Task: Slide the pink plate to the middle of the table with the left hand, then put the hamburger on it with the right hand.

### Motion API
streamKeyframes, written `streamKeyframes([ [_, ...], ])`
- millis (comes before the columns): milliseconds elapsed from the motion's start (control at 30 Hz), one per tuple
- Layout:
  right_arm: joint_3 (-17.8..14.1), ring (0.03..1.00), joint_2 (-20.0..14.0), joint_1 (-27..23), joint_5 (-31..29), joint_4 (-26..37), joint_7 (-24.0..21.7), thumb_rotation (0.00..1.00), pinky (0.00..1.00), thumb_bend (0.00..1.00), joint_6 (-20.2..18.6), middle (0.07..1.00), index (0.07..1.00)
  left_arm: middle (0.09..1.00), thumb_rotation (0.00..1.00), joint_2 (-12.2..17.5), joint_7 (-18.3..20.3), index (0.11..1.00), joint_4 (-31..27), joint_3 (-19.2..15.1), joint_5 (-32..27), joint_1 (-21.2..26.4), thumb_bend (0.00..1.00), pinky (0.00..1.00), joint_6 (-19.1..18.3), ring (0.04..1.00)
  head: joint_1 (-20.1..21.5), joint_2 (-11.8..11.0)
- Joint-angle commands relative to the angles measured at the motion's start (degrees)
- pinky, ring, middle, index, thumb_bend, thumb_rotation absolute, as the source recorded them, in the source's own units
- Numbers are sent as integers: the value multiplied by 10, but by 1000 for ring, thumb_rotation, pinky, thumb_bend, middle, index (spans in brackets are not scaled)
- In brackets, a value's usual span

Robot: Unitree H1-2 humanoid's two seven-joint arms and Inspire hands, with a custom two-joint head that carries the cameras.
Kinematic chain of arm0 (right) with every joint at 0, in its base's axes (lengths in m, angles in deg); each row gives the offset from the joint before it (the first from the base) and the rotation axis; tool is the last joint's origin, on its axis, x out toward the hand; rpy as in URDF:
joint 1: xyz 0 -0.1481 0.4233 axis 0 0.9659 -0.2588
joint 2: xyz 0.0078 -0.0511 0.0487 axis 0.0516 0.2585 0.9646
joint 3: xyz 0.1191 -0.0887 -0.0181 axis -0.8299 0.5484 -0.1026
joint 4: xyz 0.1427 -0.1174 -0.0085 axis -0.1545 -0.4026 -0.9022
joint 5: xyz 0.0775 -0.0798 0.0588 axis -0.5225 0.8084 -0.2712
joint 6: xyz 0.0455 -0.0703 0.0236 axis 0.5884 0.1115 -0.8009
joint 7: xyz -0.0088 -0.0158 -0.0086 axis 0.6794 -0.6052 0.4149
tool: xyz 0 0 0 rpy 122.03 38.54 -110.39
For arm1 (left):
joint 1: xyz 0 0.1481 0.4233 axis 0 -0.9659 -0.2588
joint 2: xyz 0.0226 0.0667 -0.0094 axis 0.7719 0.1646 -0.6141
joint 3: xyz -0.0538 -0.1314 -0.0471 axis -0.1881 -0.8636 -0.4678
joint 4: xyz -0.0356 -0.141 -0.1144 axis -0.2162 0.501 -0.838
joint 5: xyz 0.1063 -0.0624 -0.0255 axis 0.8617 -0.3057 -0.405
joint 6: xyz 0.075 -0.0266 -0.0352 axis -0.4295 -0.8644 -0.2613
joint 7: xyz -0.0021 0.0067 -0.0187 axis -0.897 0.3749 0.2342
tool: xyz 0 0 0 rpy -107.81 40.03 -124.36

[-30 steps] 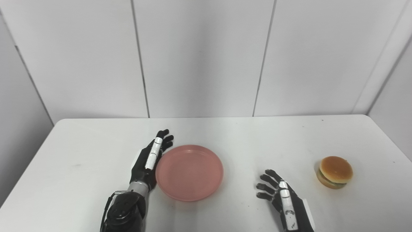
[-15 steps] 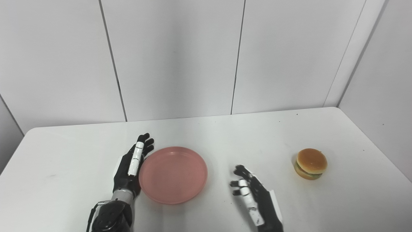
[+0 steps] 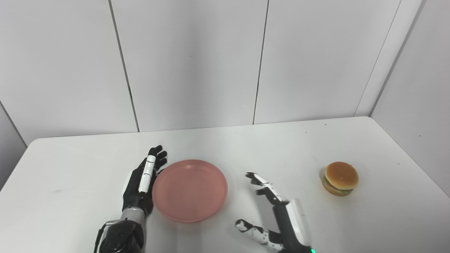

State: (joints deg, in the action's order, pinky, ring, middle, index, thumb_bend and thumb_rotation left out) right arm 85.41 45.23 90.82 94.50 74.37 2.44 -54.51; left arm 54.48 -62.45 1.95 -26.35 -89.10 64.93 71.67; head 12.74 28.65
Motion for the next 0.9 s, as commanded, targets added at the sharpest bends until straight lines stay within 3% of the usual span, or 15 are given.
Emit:
streamKeyframes([
  [0, -13, 726, -21, -23, 34, 40, 20, 890, 645, 644, 19, 753, 763, 870, 841, -6, -1, 847, 8, -1, -3, 6, 737, 861, -1, 898, 0, 1],
  [100, -34, 706, -56, -39, 69, 63, 19, 885, 623, 659, 10, 742, 754, 875, 842, -8, -2, 844, 12, 0, -1, 7, 742, 844, -1, 898, 0, 1],
  [133, -44, 708, -67, -45, 75, 64, 25, 889, 627, 680, 9, 742, 752, 876, 841, -9, -2, 843, 13, 1, -1, 7, 743, 840, 0, 898, 5, -9],
  [300, -89, 698, -116, -77, 77, 28, 57, 936, 616, 750, 12, 738, 690, 865, 840, -10, -1, 830, 30, -2, -3, 10, 732, 844, 10, 893, 14, -18],
  [467, -114, 718, -141, -95, 94, 26, 56, 921, 618, 736, -8, 751, 663, 857, 841, -7, 4, 848, 41, -4, -5, 13, 743, 846, 16, 894, 19, -18],
  [567, -129, 739, -157, -103, 126, 42, 21, 961, 649, 731, -57, 757, 667, 856, 849, -7, 4, 852, 41, -2, -2, 13, 739, 845, 16, 895, 21, -19],
  [633, -135, 759, -169, -108, 139, 41, 9, 900, 688, 719, -76, 756, 669, 851, 842, -7, 6, 843, 44, -2, -4, 14, 727, 849, 19, 897, 21, -18],
  [867, -148, 779, -202, -123, 162, 35, -42, 845, 705, 751, -141, 763, 694, 856, 845, -6, 11, 852, 49, -2, -3, 16, 734, 832, 22, 891, 23, -15],
])
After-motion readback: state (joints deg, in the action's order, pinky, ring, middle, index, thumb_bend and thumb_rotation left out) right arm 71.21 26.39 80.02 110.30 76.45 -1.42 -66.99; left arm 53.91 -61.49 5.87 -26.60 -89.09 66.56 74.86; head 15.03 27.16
